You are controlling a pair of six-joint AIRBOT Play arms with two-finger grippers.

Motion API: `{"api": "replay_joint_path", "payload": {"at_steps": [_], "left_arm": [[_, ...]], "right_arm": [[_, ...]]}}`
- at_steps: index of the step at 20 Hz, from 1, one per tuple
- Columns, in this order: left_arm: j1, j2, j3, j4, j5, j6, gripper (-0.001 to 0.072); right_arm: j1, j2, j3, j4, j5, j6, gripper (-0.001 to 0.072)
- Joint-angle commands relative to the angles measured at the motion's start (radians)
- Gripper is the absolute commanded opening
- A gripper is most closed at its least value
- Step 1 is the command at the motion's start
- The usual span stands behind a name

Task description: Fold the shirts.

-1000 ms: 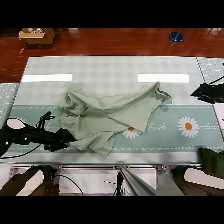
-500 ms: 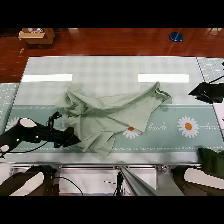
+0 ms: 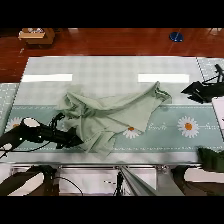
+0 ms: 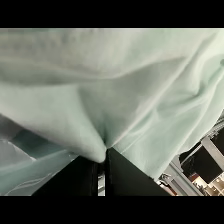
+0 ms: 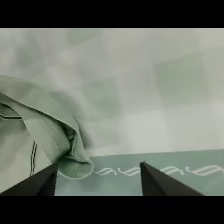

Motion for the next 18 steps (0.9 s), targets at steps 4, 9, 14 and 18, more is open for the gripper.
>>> {"api": "replay_joint_path", "payload": {"at_steps": [4, 9, 14, 18], "left_arm": [[-0.001, -0.002, -0.001, 0.006, 0.009, 0.000, 0.0038], [-0.001, -0.002, -0.001, 0.006, 0.009, 0.000, 0.0039], [-0.001, -0.002, -0.001, 0.006, 0.010, 0.000, 0.0038], [0.000, -0.001, 0.010, 0.009, 0.008, 0.015, 0.0027]], "right_arm": [[0.096, -0.121, 0.000, 0.061, 0.027, -0.095, 0.0570], [0.165, -0.142, 0.000, 0.060, 0.008, -0.117, 0.0569], [0.172, -0.141, 0.000, 0.016, -0.017, -0.106, 0.0240], [0.172, -0.131, 0.000, -0.018, -0.021, -0.091, 0.0030]]}}
